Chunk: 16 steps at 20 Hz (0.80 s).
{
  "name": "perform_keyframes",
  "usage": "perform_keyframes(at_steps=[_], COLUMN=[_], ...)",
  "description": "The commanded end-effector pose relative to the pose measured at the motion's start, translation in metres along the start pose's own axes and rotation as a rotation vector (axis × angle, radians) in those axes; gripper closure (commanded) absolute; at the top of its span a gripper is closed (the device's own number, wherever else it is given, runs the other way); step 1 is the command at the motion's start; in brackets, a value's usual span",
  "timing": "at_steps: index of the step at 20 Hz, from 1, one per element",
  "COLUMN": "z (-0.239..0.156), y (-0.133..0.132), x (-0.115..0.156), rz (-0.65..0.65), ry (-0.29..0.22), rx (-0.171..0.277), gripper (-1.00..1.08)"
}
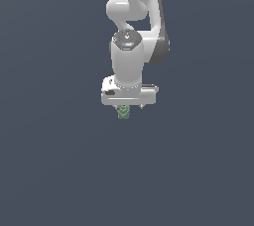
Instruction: Pick up the object and move it to a goal position.
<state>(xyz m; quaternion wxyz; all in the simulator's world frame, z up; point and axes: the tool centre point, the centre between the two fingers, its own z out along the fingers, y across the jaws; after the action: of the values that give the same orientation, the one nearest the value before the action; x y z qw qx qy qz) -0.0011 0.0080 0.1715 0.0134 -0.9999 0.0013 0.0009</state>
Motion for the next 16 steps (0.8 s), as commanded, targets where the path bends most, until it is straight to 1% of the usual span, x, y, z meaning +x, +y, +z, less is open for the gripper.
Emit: perform_keyframes(at_steps=[1, 4, 8, 11, 16], z=[0.0, -0.002, -0.009, -0.011, -0.008], y=[0.0, 0.005, 0.02, 0.021, 0.021], x=[0.0, 0.001, 0.004, 0.005, 0.004], rz=[0.0, 0.016, 0.068, 0.079, 0.06], ry=[0.0, 0.001, 0.005, 0.006, 0.006], rx=[0.0, 0.003, 0.011, 0.013, 0.011], gripper=[-0.92, -0.92, -0.92, -0.92, -0.92])
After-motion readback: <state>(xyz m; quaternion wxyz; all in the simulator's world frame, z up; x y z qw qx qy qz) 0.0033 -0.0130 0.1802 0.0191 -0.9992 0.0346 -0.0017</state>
